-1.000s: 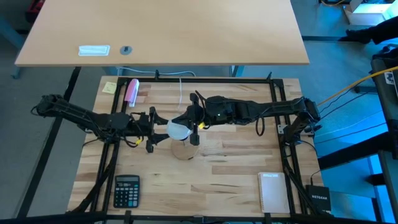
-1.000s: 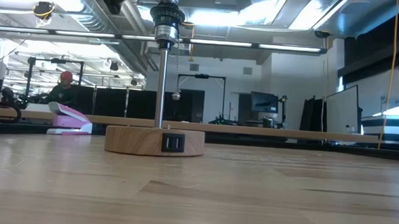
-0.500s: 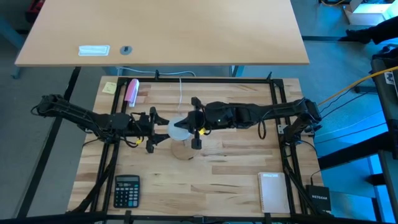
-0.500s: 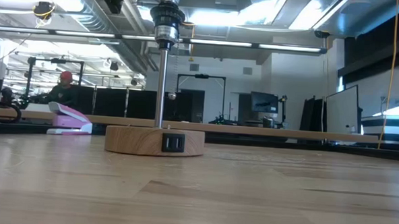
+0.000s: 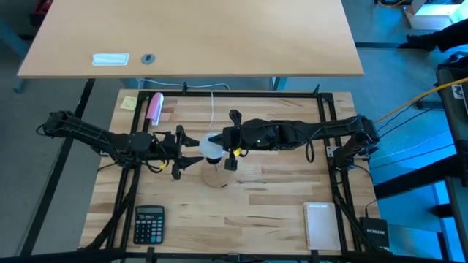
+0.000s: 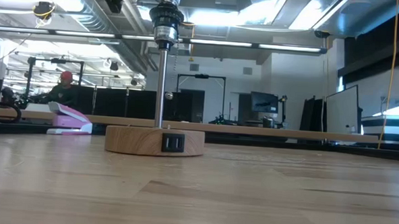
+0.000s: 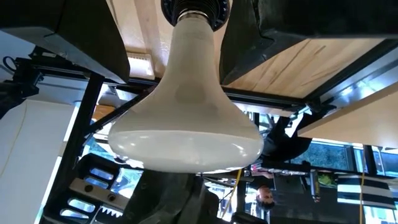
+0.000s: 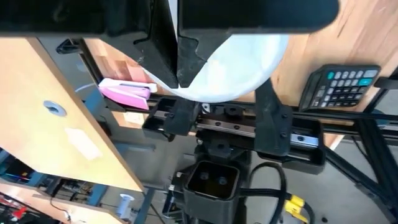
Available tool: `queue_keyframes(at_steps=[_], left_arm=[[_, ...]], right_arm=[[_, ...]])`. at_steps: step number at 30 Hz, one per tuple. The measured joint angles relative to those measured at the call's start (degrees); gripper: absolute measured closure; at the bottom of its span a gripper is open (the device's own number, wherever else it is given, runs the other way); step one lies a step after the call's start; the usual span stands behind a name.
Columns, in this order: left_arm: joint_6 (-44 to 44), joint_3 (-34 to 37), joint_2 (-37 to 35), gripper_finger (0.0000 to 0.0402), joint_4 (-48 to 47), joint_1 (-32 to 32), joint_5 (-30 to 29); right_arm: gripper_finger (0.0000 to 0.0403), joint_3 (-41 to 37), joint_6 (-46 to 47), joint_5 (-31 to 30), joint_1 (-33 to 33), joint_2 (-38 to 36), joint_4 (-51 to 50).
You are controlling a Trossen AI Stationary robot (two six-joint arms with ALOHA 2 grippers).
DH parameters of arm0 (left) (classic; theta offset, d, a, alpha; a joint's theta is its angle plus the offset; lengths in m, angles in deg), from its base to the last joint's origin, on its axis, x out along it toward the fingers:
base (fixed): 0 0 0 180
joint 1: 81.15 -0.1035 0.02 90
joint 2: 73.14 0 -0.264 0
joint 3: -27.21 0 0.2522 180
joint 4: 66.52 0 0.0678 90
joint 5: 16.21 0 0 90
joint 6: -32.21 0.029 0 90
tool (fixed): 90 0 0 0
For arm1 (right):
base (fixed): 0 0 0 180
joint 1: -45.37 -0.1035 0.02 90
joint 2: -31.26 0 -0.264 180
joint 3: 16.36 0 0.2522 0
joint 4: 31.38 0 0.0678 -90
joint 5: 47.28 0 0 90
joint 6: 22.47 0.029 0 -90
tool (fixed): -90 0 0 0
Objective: Screw lightbulb
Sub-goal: Insert the lightbulb into the desk lamp
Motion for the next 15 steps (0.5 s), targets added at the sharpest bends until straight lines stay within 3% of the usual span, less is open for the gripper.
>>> queue_keyframes(at_steps=[15], left_arm=[[0.0,0.0,0.0,0.0163,0.0,0.0,0.0]], right_arm=[[0.04,-0.2,0.2,3.4,0.0,1.6,2.6]])
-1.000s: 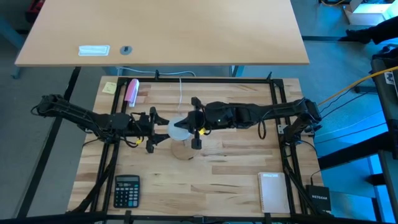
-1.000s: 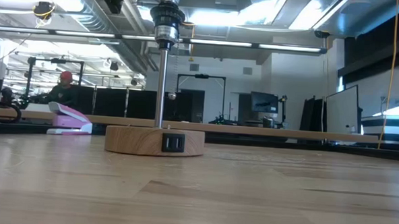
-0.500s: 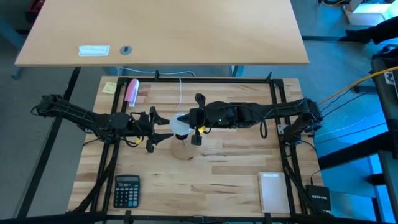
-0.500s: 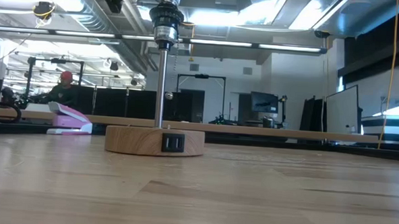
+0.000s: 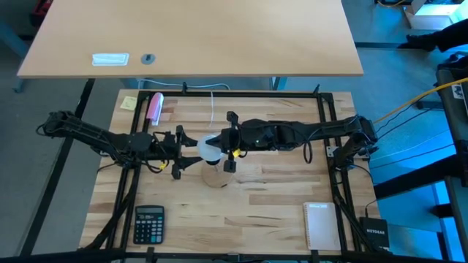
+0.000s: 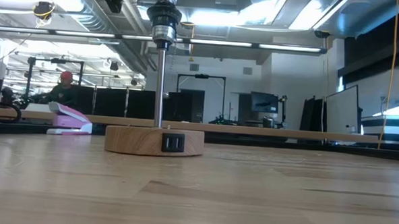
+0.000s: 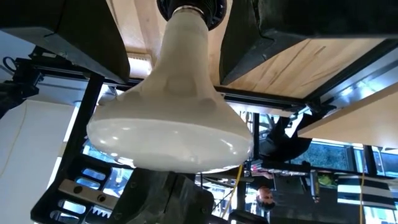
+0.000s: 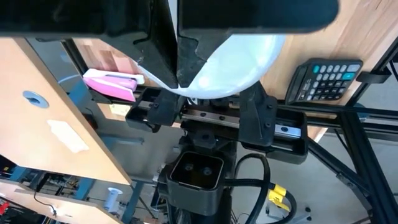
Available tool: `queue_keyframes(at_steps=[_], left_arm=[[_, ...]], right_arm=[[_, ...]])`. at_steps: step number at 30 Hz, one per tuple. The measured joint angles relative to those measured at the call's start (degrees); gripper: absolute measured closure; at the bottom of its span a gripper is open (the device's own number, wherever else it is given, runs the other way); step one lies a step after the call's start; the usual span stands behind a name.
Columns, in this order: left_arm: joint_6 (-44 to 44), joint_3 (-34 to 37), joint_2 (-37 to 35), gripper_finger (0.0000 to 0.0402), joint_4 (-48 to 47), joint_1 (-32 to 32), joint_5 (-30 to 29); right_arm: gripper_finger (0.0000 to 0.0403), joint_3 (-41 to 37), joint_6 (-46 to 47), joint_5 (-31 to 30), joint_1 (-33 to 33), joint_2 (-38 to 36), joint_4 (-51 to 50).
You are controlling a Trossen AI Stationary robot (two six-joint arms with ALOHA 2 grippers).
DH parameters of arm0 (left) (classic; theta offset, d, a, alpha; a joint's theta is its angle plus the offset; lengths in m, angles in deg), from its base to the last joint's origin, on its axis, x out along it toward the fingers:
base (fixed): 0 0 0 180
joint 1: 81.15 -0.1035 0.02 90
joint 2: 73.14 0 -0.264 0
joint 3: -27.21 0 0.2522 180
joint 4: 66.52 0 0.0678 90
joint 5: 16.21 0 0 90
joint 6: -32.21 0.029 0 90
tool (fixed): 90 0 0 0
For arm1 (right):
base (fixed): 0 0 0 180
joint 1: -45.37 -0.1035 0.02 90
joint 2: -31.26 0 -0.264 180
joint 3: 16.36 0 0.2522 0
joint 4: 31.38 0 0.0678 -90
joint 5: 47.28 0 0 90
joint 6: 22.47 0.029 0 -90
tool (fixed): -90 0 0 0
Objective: Screw lightbulb
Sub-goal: Insert the lightbulb into the desk lamp
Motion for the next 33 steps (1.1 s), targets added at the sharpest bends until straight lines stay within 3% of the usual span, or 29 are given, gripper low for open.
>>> queue_keyframes(at_steps=[20,33], left_arm=[[0.8,0.0,-0.9,0.0163,-1.3,0.7,0.0],[-3.3,-13.8,-3.2,0.0163,-24.6,4.9,-4.6]], right_arm=[[0.04,0.0,0.0,0.2,0.0,1.7,0.7],[0.04,0.0,0.0,0.2,-0.1,1.7,0.3]])
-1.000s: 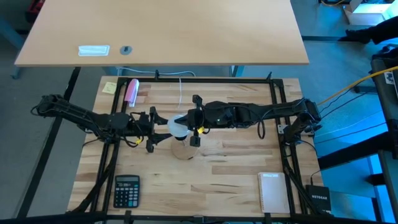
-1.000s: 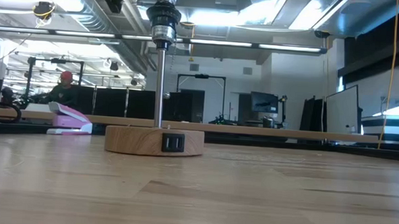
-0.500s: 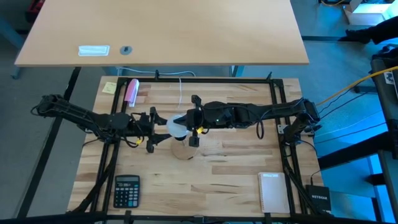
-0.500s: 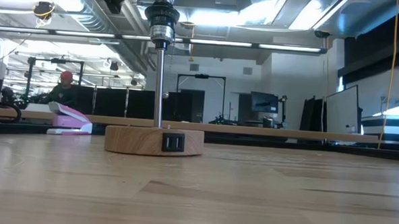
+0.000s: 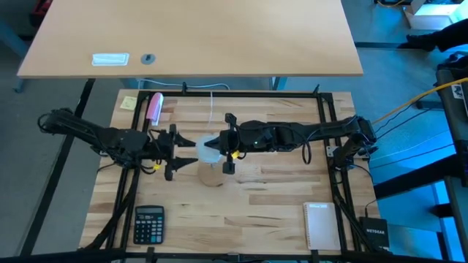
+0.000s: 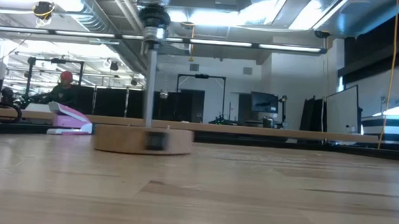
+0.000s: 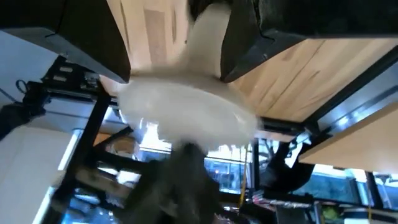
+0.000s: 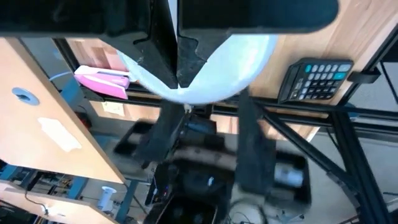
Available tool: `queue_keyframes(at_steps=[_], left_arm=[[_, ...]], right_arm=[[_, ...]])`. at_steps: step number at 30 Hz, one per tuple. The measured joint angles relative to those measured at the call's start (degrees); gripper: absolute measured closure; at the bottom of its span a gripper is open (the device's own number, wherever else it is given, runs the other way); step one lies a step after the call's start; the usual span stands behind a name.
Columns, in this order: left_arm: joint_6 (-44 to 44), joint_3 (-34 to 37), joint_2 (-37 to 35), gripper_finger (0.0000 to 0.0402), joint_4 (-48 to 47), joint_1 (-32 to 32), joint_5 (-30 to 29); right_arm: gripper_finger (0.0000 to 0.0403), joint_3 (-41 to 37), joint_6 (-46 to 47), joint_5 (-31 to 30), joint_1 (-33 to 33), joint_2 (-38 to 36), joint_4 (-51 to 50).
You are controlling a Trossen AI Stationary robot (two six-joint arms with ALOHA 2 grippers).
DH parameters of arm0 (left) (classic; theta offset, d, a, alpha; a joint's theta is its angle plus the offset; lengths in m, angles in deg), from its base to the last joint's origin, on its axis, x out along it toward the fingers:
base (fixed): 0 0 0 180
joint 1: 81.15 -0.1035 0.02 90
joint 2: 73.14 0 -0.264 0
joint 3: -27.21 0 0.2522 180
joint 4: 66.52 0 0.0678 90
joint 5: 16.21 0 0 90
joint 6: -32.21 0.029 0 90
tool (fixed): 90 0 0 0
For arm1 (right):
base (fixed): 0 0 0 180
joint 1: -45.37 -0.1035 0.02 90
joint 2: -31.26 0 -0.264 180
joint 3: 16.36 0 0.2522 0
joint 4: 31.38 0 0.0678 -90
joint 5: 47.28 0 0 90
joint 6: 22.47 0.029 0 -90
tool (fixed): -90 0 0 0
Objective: Screw lightbulb
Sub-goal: Insert the lightbulb into the desk lamp
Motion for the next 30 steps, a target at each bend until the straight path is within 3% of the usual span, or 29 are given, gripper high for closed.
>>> queue_keyframes(at_steps=[4,10,17,24,30], left_arm=[[-1.6,-5.7,0.0,0.0163,-3.4,0.0,-3.3],[-2.7,-7.0,0.2,0.0163,-8.3,-0.4,-3.7],[1.5,-7.1,1.1,0.0163,-0.2,-0.2,-3.1],[3.4,-7.1,6.0,0.0163,0.0,-2.0,-2.9],[4.2,-7.0,6.2,0.0163,-0.9,-3.3,-2.9]], right_arm=[[0.04,0.0,0.0,-0.2,0.1,0.2,0.7],[0.04,0.0,0.0,-0.5,0.1,0.2,1.2],[0.04,0.0,0.0,-0.7,0.1,0.2,1.4],[0.04,-0.1,0.0,-0.9,0.1,0.2,2.7],[0.04,-0.1,-0.1,-0.9,0.1,0.2,3.6]])
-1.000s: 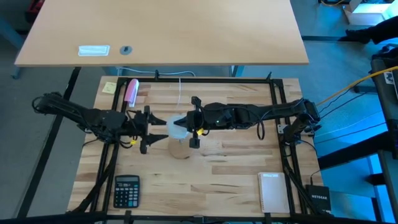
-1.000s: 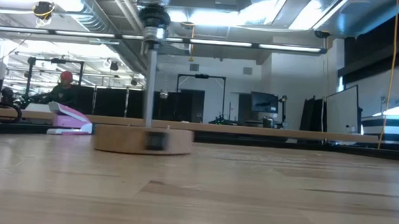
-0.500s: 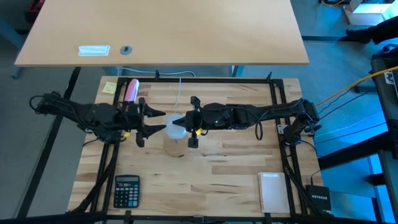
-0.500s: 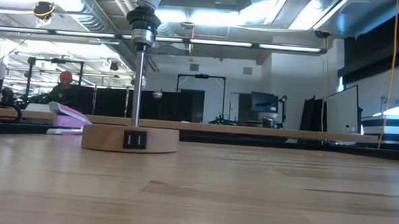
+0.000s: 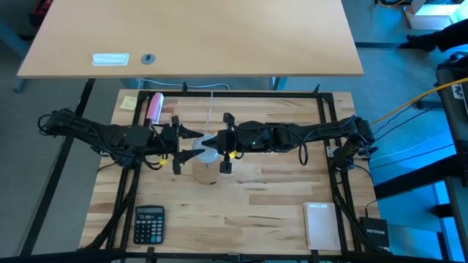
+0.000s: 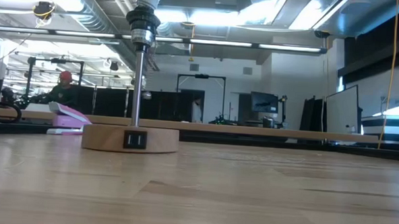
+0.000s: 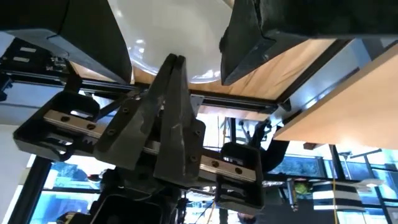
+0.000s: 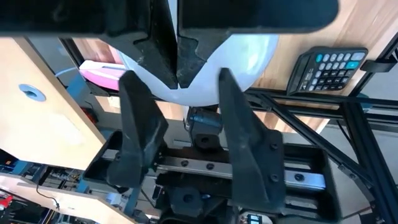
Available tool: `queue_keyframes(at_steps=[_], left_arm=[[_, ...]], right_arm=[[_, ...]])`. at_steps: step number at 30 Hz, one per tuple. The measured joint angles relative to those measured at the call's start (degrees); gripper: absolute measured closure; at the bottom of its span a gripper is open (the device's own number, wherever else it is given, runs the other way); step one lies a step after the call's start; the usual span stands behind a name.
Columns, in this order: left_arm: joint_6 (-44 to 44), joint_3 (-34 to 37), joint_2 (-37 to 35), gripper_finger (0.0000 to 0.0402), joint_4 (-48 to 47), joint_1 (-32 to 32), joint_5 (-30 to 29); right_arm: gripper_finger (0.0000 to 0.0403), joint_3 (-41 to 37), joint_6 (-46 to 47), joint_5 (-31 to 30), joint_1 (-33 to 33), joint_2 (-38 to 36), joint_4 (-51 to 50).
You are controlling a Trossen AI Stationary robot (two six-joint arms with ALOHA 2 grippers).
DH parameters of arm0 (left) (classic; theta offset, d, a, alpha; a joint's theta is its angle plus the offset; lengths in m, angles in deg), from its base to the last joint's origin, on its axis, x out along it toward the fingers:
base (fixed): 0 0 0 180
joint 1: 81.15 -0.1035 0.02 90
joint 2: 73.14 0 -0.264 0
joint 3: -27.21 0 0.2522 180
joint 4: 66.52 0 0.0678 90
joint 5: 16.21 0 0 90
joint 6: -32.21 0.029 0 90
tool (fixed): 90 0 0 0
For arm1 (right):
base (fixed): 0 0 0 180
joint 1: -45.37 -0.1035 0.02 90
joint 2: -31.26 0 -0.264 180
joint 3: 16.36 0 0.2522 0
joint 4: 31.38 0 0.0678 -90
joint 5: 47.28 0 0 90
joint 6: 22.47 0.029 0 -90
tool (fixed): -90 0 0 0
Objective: Screw lightbulb
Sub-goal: Insert the lightbulb into the desk lamp
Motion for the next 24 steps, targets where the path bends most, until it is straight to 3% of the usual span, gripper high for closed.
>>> queue_keyframes(at_steps=[24], left_arm=[[-2.4,-0.1,-0.8,0.0163,-4.5,-1.0,-2.9]], right_arm=[[0.0394,-0.3,0.0,-1.0,0.0,-5.0,1.2]])
